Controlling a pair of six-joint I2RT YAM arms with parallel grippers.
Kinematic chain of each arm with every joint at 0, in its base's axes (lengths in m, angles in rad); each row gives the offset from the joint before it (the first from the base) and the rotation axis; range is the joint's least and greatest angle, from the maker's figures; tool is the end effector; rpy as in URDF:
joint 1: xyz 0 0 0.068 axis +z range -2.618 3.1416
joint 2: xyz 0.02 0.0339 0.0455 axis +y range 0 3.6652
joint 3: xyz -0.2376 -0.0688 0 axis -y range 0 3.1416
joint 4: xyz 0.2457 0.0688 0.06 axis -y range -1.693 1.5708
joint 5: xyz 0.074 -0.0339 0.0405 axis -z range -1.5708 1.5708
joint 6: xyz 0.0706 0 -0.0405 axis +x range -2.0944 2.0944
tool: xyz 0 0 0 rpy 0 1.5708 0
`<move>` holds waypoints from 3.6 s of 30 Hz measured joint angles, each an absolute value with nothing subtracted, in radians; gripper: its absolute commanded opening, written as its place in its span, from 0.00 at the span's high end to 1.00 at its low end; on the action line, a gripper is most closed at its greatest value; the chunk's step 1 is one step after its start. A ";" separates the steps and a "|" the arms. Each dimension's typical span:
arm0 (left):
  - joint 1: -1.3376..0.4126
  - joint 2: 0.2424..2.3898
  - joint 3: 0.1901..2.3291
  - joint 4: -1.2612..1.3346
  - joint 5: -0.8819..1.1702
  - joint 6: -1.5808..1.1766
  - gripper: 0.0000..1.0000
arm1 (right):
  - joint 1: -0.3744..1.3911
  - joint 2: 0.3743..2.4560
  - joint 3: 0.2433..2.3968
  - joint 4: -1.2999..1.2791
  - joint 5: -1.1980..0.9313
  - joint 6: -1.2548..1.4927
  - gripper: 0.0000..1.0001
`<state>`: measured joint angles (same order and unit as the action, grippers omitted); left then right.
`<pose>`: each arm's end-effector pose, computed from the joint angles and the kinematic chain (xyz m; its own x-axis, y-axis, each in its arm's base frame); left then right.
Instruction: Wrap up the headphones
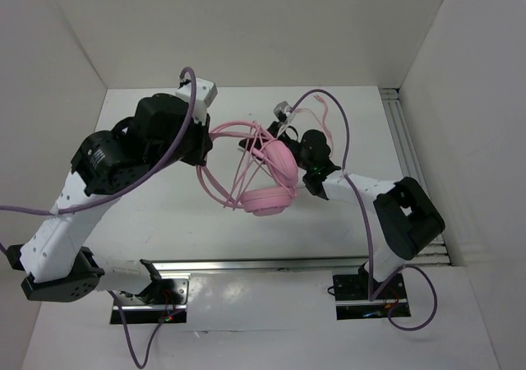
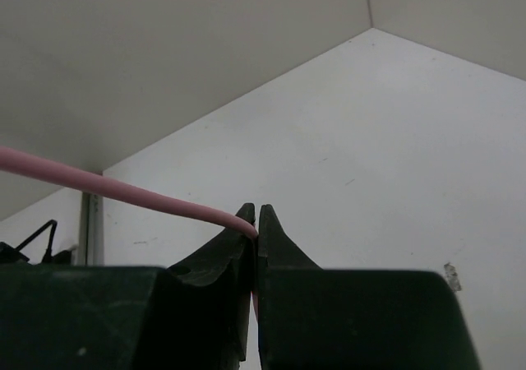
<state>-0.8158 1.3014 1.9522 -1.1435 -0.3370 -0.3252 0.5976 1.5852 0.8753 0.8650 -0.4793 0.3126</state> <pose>0.1813 -0.1586 0.4726 -0.4630 0.0520 -0.8848 0.3585 0.9239 -0.1333 0.2990 0.2429 0.2576 -0.1479 0.2295 -0.9620 -0.8727 0.4273 0.2361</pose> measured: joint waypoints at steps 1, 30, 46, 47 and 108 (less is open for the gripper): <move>-0.816 1.301 1.953 -1.147 -0.340 -0.334 1.00 | 0.598 1.593 0.870 0.880 -0.487 0.326 0.99; -0.759 1.308 2.256 -1.106 -0.407 -0.566 1.00 | 0.573 2.071 0.869 1.318 -0.723 0.836 0.85; -0.333 1.690 2.298 -1.040 -0.435 -0.551 1.00 | 0.722 1.848 0.471 1.283 -0.624 0.693 1.00; -0.316 1.703 2.263 -1.017 -0.448 -0.552 1.00 | 0.758 1.763 0.458 1.248 -0.598 0.651 1.00; -0.477 1.610 1.440 -0.843 -0.359 -0.270 1.00 | 0.699 1.336 1.358 -0.510 -0.235 -0.316 1.00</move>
<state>-0.4767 1.6100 1.4399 -0.8433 -0.3588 -0.2695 0.6991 1.3361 1.3579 -0.5098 -0.2352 -0.3157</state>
